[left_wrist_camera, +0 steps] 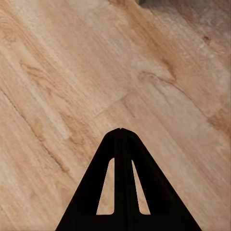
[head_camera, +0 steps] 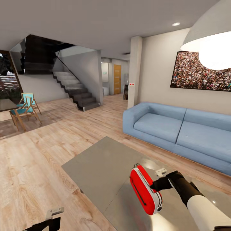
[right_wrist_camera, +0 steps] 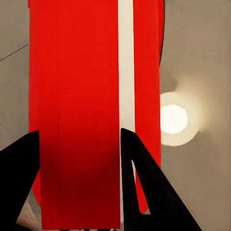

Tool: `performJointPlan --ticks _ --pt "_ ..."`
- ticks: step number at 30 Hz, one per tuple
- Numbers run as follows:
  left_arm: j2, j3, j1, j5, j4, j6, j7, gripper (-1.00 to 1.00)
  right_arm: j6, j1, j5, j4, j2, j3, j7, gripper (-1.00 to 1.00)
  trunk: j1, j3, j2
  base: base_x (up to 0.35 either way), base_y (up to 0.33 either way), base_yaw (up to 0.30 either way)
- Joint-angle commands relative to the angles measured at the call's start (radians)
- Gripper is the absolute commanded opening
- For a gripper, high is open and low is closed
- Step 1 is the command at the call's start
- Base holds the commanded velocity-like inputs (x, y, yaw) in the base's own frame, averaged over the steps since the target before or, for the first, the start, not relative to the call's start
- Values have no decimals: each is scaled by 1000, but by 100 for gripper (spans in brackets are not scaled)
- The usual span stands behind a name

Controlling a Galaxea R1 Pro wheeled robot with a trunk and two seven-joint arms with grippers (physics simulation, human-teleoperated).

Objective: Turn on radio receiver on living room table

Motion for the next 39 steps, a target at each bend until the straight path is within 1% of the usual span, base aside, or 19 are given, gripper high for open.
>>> performJointPlan --ticks 1,6,10,26,28,29,32,38,39 --pt "0 0 0 0 0 0 0 -100 0 0 -5 7 0 -1 -1 -100 0 0 0 0 0 0" --pt "0 0 0 0 1 0 0 -100 -9 0 -4 72 5 -2 -17 -100 0 0 0 0 0 0" --pt "0 0 0 0 0 0 1 -100 -49 0 -2 127 7 -2 -24 -100 0 0 0 0 0 0" --pt "0 -2 0 -1 1 0 2 -100 -60 0 -3 140 7 -2 -25 -100 0 0 0 0 0 0" --pt "0 -2 0 -1 1 0 1 -100 -78 0 -2 170 7 -2 -25 -100 0 0 0 0 0 0" --pt "0 -2 0 -1 1 0 1 -100 -107 0 -3 188 7 -2 -25 -100 0 0 0 0 0 0" --pt "-1 -2 0 0 1 0 1 -100 -146 0 -3 203 7 -2 -25 -100 0 0 0 0 0 0" --pt "-2 -2 0 -1 1 0 2 -100 -160 0 -3 208 7 -2 -25 -100 23 -19 -42 0 0 0" --pt "-2 -2 0 -1 1 0 2 -100 -160 0 -3 208 7 -2 -25 -100 23 -19 -42 0 0 0"
